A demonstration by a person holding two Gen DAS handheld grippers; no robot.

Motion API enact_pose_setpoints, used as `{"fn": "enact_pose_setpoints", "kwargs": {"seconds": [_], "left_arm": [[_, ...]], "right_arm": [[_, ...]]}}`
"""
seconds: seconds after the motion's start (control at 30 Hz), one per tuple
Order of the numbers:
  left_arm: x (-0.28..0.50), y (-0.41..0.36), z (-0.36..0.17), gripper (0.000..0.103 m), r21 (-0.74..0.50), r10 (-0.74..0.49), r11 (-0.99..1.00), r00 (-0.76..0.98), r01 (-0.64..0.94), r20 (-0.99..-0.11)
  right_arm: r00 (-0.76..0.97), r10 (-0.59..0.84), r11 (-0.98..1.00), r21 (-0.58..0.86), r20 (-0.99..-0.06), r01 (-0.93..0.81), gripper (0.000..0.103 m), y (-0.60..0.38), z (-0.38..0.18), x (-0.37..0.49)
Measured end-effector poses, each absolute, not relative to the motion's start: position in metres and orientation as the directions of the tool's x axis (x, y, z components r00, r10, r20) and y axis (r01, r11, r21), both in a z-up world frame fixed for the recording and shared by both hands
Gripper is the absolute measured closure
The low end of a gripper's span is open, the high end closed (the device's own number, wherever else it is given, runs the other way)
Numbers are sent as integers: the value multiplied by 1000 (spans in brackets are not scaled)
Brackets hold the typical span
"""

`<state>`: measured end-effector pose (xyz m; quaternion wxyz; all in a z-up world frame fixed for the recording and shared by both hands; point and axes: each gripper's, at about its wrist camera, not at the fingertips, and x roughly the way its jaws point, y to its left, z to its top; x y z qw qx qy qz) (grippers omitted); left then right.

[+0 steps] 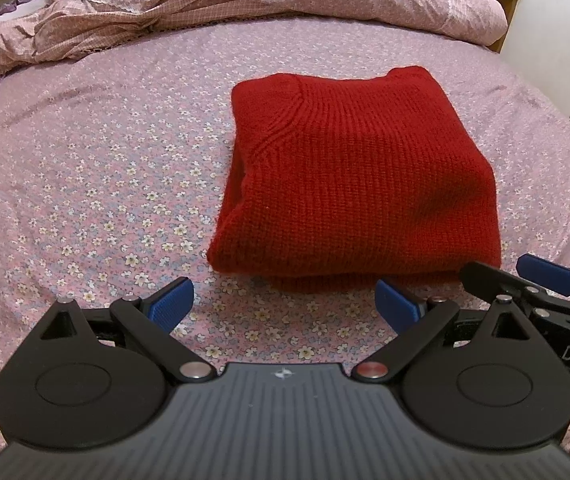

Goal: Fold small clothes

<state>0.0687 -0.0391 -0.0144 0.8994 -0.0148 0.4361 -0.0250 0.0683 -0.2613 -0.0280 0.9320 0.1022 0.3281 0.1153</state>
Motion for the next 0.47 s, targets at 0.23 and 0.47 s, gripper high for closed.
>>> {"fn": "enact_pose_setpoints", "kwargs": {"seconds": [0.23,0.47], "left_arm": [[68,-43,-15,4,-48,-67,998,615,47,-786],[71,-44,-16,4,-48,-68,998,612,49,-788]], "right_arm": [[756,283,952,269,-591,-147,28,-261,-29,69],[749,283,952,272,-599,-141,28,-261,-33,71]]}}
